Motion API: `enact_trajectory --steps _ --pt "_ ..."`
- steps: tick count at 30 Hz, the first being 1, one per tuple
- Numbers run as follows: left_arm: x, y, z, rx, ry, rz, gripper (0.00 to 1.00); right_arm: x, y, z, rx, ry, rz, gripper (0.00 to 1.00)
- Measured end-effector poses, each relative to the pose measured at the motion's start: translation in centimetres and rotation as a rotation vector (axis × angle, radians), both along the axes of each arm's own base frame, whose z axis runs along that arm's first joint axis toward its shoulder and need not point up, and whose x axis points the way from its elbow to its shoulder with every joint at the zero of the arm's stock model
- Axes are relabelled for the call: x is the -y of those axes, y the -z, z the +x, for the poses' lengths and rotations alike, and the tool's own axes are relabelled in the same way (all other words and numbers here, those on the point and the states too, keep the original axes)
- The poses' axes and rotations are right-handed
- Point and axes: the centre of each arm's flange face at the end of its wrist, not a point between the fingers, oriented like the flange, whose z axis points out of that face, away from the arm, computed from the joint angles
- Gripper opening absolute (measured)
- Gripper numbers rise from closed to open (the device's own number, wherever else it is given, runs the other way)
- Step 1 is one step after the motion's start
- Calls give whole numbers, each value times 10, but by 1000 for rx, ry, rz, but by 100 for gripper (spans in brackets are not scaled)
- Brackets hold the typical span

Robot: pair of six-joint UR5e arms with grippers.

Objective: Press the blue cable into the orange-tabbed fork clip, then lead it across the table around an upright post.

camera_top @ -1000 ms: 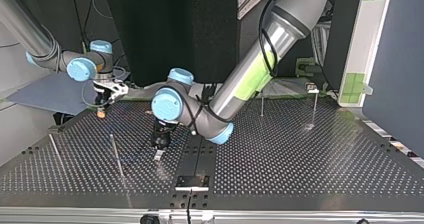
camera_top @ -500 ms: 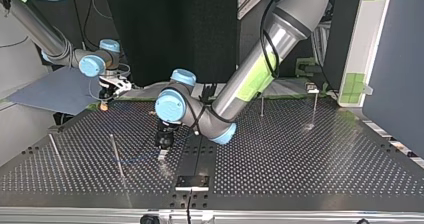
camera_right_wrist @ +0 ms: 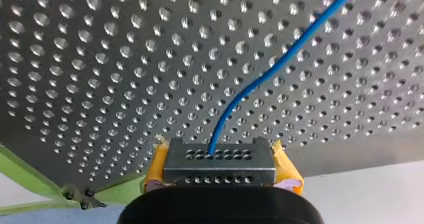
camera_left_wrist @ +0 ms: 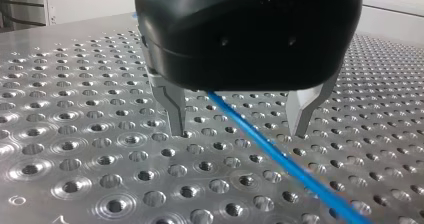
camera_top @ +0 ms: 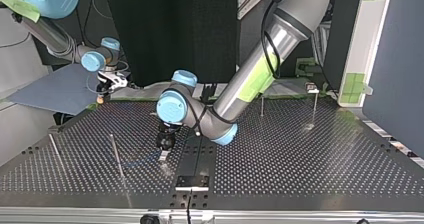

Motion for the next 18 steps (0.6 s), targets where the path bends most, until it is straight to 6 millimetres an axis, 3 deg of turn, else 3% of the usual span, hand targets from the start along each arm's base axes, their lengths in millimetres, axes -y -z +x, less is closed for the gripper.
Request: enact_trajectory --steps 10,18 --pt "-1 0 0 -2 0 1 100 27 28 -12 41 48 -75 0" --pt "-2 1 1 -2 -2 3 100 27 65 -18 49 67 -94 0"
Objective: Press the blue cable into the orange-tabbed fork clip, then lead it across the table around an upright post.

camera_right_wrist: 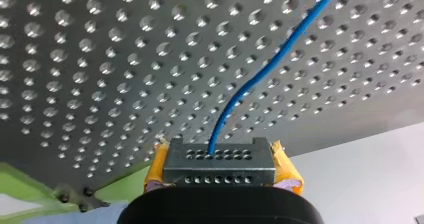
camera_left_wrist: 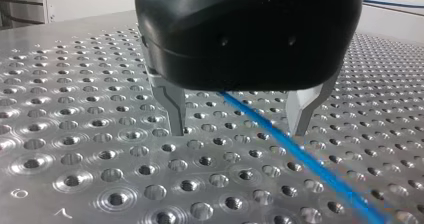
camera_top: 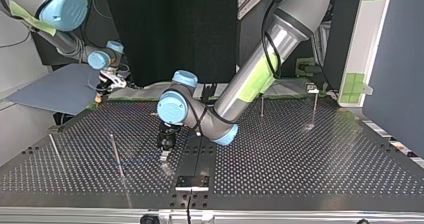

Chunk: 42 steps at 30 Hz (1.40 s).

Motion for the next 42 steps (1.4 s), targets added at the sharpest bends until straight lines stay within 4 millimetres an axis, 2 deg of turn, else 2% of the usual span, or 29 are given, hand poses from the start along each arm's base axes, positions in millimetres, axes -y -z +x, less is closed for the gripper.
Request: enact_trajectory --steps 14,25,42 --pt "-1 0 0 -1 0 1 100 -23 75 -9 -4 11 77 0" --pt "-5 1 4 -6 -5 8 100 -48 137 -30 -11 38 168 0" --pt "-6 2 4 -11 -3 15 100 -99 223 -31 -34 6 301 0"
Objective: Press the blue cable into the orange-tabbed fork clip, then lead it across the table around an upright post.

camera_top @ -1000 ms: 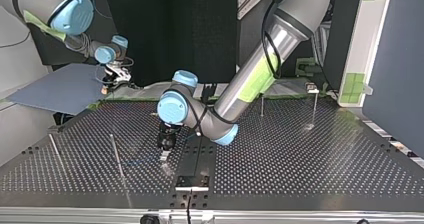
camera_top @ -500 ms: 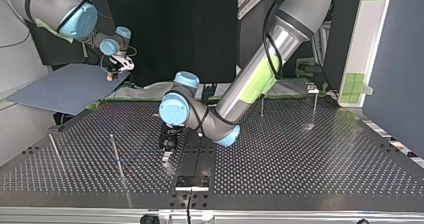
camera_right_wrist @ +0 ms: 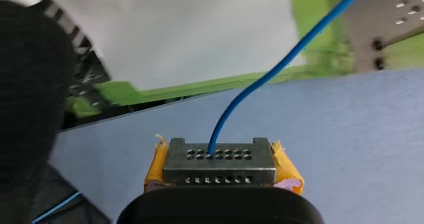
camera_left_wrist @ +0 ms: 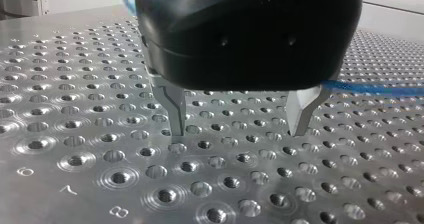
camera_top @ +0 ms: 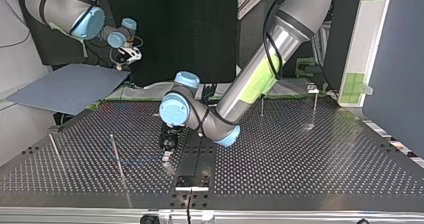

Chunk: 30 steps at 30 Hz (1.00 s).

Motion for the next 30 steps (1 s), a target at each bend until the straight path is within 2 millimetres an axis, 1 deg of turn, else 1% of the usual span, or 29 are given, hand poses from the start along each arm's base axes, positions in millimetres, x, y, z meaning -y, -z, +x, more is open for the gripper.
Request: enact_trajectory --steps 9,12,17,23,26,30 --pt "1 0 -1 1 2 4 100 -33 44 0 1 -7 74 0" --pt "1 0 -1 -1 2 8 100 -34 49 -1 1 -13 80 0" --pt "0 1 -1 -4 2 11 100 -23 35 3 -8 -36 59 0" --pt "0 1 -1 -5 1 13 100 -15 11 4 -14 -43 29 0" --pt "-1 1 -1 -7 2 14 100 -10 -3 3 -14 -43 7 0" --pt "-1 2 -2 -17 3 19 100 4 -24 4 -12 -43 -30 0"
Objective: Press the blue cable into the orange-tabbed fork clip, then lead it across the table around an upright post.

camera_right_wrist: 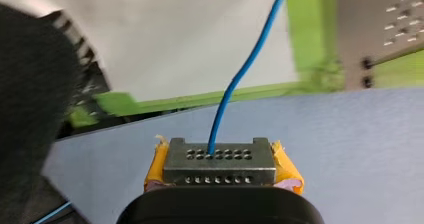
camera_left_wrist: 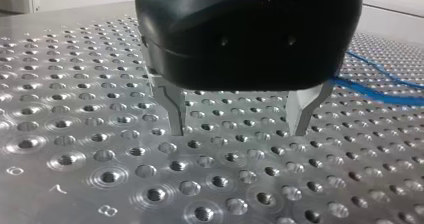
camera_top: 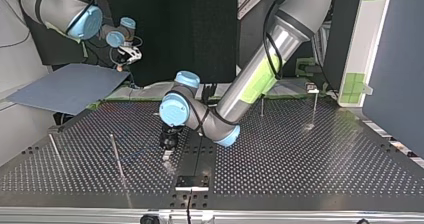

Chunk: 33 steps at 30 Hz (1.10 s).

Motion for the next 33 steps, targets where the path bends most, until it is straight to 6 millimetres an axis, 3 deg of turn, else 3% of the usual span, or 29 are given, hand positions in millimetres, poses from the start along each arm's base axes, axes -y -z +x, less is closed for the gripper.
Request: enact_trajectory --steps 4,14,19,33 --pt "0 1 -1 -12 7 -8 100 6 -9 1 1 -1 -15 0" --pt "-1 0 -2 -25 -22 -32 100 6 -10 3 3 -5 -14 0" --pt "5 -3 -13 -26 -14 -36 100 6 -10 3 4 -6 -15 0" --pt "0 -47 -36 22 79 -181 100 6 -10 6 4 -12 -13 0"
